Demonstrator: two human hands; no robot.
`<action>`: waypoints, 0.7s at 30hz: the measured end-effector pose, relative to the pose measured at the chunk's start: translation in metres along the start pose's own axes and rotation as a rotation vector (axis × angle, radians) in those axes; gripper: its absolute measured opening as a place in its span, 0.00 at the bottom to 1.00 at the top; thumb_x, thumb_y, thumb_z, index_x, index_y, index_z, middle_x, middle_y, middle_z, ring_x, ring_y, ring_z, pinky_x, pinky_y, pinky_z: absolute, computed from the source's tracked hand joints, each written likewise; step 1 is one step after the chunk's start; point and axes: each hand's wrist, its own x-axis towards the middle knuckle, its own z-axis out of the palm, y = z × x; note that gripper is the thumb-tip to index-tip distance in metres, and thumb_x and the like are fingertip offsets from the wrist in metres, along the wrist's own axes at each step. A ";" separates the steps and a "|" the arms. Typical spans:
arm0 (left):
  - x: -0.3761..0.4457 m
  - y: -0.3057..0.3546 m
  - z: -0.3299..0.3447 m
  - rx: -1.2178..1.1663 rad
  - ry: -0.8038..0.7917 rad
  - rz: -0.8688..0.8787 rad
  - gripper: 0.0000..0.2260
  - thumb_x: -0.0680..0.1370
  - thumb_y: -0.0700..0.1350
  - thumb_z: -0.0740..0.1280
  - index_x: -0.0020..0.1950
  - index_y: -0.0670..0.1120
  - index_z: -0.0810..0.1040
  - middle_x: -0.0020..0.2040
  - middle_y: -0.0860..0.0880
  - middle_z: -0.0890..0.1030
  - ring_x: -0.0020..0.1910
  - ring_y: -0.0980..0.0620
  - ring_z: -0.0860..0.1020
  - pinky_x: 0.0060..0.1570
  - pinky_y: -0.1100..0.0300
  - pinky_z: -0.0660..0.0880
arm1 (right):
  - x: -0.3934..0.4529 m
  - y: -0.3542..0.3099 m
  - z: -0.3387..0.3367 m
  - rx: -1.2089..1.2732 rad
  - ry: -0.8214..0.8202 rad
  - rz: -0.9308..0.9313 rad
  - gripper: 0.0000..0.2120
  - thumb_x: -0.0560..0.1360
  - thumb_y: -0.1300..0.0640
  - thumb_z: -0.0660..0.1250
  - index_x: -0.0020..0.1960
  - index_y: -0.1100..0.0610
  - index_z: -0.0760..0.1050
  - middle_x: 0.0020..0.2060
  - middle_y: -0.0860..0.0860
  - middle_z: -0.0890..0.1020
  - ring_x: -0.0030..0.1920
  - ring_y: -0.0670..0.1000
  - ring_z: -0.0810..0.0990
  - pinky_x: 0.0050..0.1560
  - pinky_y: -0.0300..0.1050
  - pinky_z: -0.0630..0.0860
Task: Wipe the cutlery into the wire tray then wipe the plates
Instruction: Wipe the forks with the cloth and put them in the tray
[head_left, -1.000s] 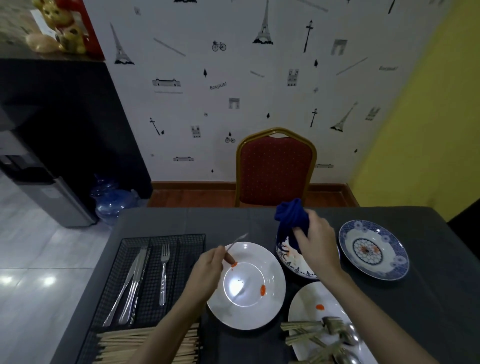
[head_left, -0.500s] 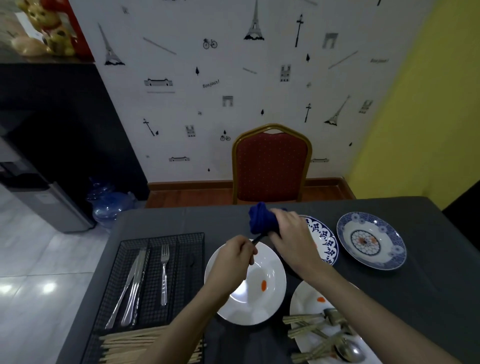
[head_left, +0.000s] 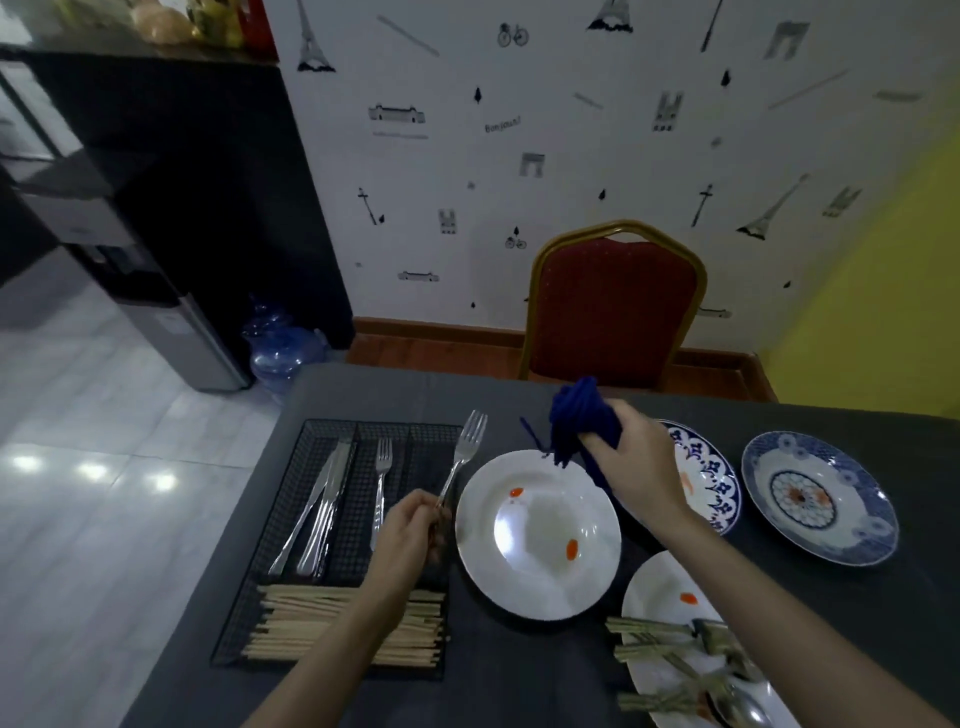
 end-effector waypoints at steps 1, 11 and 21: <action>0.006 -0.011 -0.005 0.009 0.055 -0.012 0.11 0.79 0.35 0.57 0.41 0.41 0.76 0.30 0.48 0.73 0.29 0.53 0.70 0.27 0.61 0.68 | -0.001 -0.004 0.009 -0.009 -0.037 -0.025 0.13 0.72 0.57 0.70 0.56 0.56 0.76 0.44 0.49 0.82 0.41 0.46 0.76 0.38 0.36 0.68; 0.065 -0.061 -0.056 0.444 0.307 -0.043 0.10 0.79 0.34 0.59 0.44 0.35 0.79 0.40 0.38 0.80 0.39 0.41 0.78 0.37 0.49 0.73 | -0.003 -0.024 0.053 -0.013 -0.194 -0.076 0.11 0.72 0.55 0.70 0.54 0.54 0.77 0.41 0.47 0.81 0.40 0.48 0.78 0.41 0.46 0.74; 0.061 -0.070 -0.057 0.814 0.288 0.065 0.07 0.73 0.35 0.65 0.50 0.33 0.76 0.49 0.34 0.76 0.48 0.35 0.76 0.48 0.46 0.74 | -0.014 -0.008 0.054 -0.033 -0.252 -0.050 0.10 0.72 0.55 0.70 0.53 0.52 0.76 0.40 0.45 0.80 0.40 0.45 0.77 0.40 0.42 0.73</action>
